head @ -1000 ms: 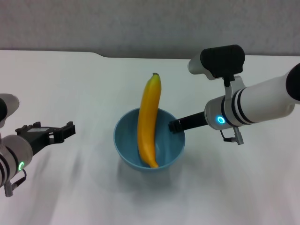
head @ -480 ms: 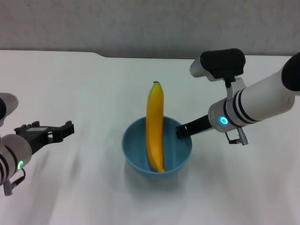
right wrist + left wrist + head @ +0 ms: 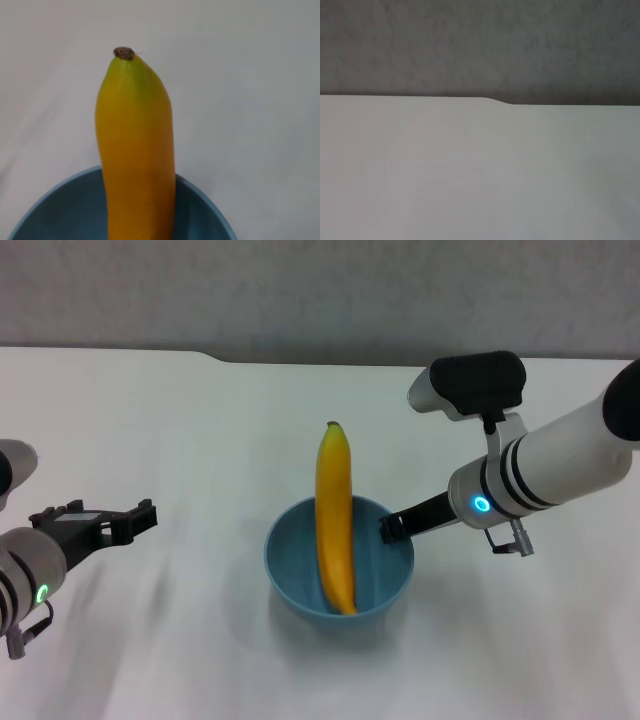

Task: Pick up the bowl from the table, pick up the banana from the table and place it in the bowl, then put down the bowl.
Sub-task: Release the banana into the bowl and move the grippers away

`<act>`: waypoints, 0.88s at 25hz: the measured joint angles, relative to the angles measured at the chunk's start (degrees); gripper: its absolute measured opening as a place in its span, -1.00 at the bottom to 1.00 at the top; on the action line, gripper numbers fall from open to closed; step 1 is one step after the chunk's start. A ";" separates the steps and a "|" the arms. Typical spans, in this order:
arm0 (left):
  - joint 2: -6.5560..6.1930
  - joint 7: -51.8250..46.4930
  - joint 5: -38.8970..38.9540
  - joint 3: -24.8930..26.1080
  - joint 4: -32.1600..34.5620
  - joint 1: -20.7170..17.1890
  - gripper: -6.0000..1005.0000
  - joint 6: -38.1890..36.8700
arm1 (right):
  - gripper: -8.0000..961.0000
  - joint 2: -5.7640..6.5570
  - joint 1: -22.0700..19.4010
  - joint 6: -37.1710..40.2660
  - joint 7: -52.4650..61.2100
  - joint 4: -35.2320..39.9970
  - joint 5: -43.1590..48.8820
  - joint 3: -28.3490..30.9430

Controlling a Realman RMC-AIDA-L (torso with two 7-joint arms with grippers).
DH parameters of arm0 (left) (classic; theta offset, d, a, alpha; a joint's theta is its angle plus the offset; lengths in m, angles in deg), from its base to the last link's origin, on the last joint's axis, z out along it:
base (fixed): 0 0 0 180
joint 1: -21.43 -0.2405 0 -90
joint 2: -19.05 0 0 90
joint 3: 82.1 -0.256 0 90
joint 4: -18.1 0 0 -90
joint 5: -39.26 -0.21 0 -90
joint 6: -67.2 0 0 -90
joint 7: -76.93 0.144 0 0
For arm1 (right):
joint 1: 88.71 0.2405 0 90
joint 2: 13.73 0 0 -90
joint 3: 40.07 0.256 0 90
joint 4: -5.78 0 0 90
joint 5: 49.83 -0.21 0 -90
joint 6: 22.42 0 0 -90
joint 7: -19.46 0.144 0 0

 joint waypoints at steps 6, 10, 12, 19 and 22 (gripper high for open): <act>0.00 -0.04 0.00 -0.03 0.00 -0.09 0.80 0.04 | -0.91 -0.02 -0.26 0.01 0.01 0.04 0.13 -0.23; 0.00 -0.08 0.00 -0.04 0.00 -0.08 0.80 0.11 | -0.91 -0.02 -0.87 0.16 0.02 0.04 0.25 -0.24; 0.00 -0.08 0.00 -0.04 0.00 -0.06 0.80 0.15 | -0.91 -0.02 -1.04 0.28 0.03 0.01 0.28 -0.24; 0.00 -0.09 0.07 -0.17 0.00 0.12 0.80 0.17 | -0.91 -0.02 -1.49 0.40 -0.42 -0.04 0.30 -0.28; 0.00 -0.09 0.08 -0.27 0.00 0.15 0.80 0.17 | -0.91 -0.02 -1.60 0.49 -0.56 -0.15 0.30 -0.25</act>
